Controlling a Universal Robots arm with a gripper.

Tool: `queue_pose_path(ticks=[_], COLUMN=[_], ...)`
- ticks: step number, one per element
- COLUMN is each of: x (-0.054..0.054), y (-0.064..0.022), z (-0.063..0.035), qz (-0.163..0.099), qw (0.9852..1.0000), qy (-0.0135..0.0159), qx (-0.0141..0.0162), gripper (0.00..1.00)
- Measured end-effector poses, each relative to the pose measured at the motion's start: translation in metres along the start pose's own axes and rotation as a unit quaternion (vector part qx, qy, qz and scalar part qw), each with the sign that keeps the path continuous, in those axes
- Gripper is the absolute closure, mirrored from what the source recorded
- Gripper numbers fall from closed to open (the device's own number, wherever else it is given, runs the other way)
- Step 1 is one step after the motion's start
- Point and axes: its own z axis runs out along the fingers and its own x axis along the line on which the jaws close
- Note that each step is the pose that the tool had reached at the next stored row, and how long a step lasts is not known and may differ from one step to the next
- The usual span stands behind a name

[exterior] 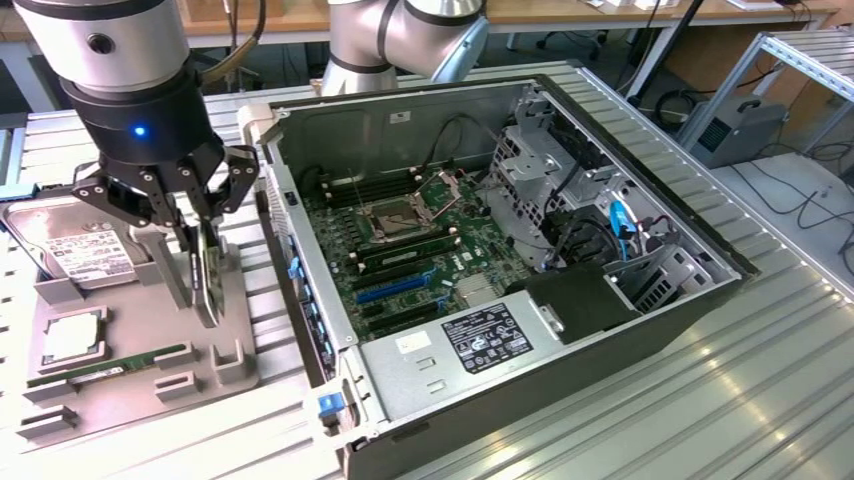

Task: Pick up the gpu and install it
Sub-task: 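Pick up the gpu and move the gpu toward the slot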

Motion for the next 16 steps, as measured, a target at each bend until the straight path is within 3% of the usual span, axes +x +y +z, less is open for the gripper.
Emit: queue_pose_path(ticks=[16], x=[-0.001], y=[0.0005], z=[-0.0214], qz=[0.0], qw=[1.0], qy=[0.0001], qx=[0.0], gripper=[0.73])
